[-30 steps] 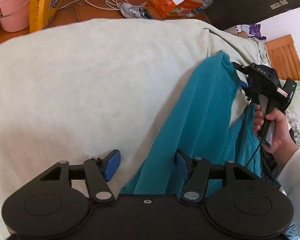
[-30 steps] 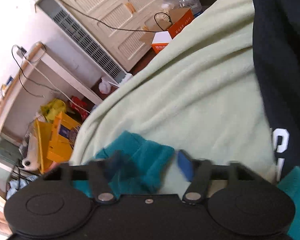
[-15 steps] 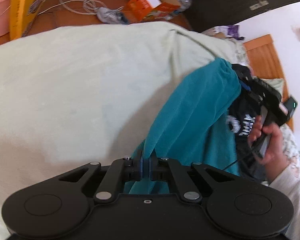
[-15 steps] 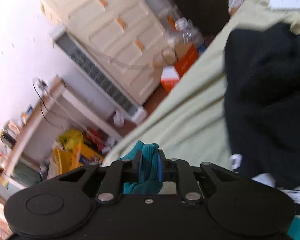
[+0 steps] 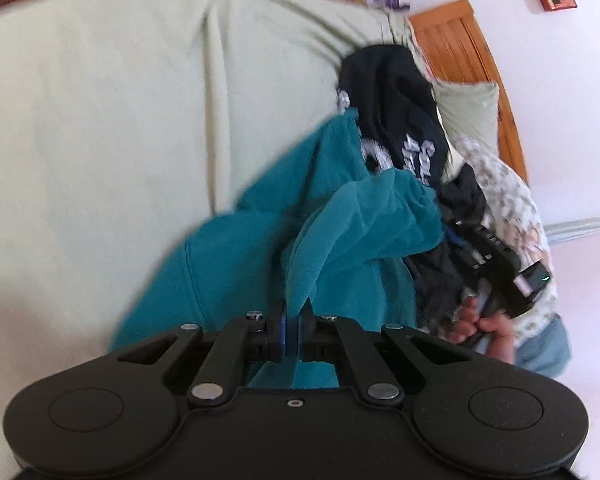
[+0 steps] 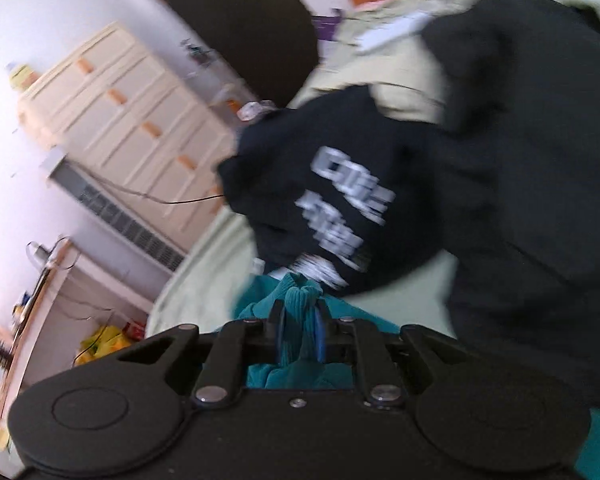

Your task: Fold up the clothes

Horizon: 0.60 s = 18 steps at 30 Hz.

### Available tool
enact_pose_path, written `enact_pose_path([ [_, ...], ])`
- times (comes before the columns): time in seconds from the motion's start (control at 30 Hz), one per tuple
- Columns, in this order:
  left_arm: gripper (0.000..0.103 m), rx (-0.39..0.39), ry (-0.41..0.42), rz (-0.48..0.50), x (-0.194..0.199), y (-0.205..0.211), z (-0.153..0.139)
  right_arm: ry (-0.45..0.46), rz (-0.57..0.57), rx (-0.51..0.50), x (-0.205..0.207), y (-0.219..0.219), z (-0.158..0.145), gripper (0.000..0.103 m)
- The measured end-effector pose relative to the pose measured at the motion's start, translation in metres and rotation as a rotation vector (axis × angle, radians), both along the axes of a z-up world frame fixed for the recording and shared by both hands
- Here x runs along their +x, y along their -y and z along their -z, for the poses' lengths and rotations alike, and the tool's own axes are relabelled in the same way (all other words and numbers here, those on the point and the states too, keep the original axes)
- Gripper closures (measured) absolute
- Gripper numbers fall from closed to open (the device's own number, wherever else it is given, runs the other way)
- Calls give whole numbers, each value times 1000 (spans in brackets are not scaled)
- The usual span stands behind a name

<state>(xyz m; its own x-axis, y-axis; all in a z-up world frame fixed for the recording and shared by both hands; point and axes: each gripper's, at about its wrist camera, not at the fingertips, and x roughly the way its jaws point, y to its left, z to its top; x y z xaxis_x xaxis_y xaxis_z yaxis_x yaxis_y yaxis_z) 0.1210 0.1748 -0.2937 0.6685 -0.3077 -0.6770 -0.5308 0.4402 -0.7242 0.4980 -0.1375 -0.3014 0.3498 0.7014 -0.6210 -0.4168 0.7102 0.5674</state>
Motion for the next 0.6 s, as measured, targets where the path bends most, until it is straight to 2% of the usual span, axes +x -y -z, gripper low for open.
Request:
enact_pose_path([
  [0.07,100,7,-33,45,5,10,10,-17,22,-36,-5,12,8,89],
  [0.23,100,22,-52,110,12,26,18,-50,39,-162,-18,30,37,86],
  [0.27,100,27,-54,120,12,29,17,-50,41,-188,-20,31,42,82],
  [0.3,100,29,-65,140,14,33,20,-47,49,-210,-22,33,44,66],
  [0.33,100,25,-74,148,15,35,23,-42,61,-229,-24,35,44,58],
  [0.43,99,33,-83,171,16,39,25,-15,85,-277,-33,48,32,48],
  [0.47,99,32,-87,178,17,40,25,-6,84,-282,-36,54,27,38],
  [0.53,96,36,-93,193,19,39,22,-6,79,-257,-42,66,15,36],
  [0.6,82,57,-92,211,19,37,13,-14,103,-241,-52,80,1,34],
])
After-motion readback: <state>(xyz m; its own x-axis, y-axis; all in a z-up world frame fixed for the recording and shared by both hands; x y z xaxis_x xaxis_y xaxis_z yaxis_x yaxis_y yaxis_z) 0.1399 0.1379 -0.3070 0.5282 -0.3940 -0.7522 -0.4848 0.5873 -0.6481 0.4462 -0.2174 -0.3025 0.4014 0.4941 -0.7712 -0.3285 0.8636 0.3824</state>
